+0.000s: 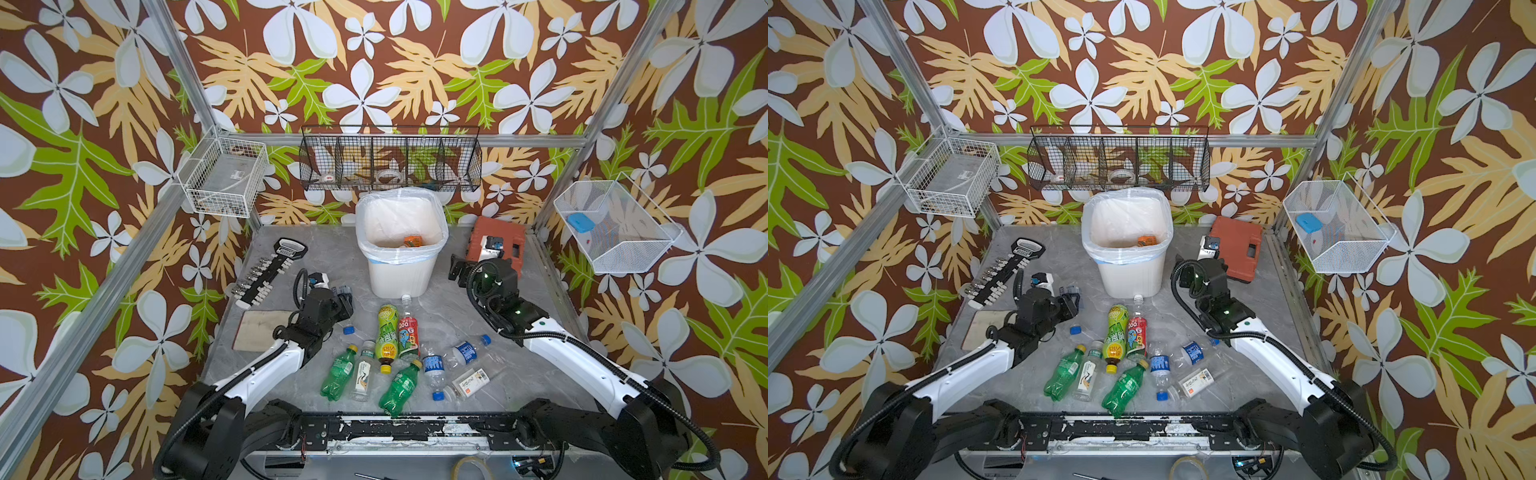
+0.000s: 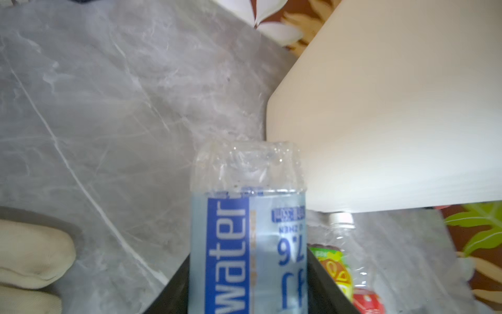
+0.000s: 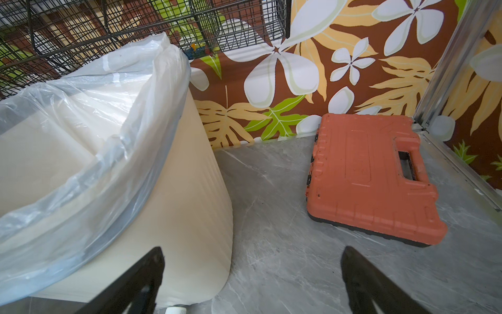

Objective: Throw the plastic bottles in the bin
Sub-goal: Pick up the plastic bottle from the center of the table, then throw the plastic bottle into the trash bin.

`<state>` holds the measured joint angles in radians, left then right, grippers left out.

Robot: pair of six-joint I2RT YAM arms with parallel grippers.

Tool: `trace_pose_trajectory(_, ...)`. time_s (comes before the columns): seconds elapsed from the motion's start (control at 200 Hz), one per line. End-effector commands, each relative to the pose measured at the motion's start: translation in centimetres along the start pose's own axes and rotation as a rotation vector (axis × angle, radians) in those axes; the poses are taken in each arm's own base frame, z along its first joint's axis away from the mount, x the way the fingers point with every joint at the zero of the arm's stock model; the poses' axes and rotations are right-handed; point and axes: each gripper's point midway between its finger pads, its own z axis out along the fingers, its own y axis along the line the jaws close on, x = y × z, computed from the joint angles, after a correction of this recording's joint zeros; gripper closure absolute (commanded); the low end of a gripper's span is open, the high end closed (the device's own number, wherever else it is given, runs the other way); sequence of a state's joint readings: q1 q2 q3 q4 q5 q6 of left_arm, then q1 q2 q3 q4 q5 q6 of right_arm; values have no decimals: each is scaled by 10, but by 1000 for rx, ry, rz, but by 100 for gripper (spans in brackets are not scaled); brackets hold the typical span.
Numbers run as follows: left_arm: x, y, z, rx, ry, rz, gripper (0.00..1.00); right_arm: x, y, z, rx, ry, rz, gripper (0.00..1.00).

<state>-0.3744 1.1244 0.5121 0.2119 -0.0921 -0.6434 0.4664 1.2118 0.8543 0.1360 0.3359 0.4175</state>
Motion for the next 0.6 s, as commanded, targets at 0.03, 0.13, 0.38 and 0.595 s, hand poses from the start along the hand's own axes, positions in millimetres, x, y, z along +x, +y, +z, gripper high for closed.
trace_pose_trajectory(0.03, -41, -34, -20, 153, -149, -45, 47, -6, 1, -1, -7, -23, 9, 0)
trace_pose_trajectory(0.13, -60, -41, -34, 162, -197, -50, 47, -7, 1, -1, -8, -24, 15, 0)
trace_pose_trajectory(0.38, -127, -95, -84, 286, -344, 22, 47, -10, 0, -5, -5, -32, 15, 0)
trace_pose_trajectory(0.595, -177, -167, -95, 427, -397, 120, 48, -10, -2, -7, -4, -39, 19, 0)
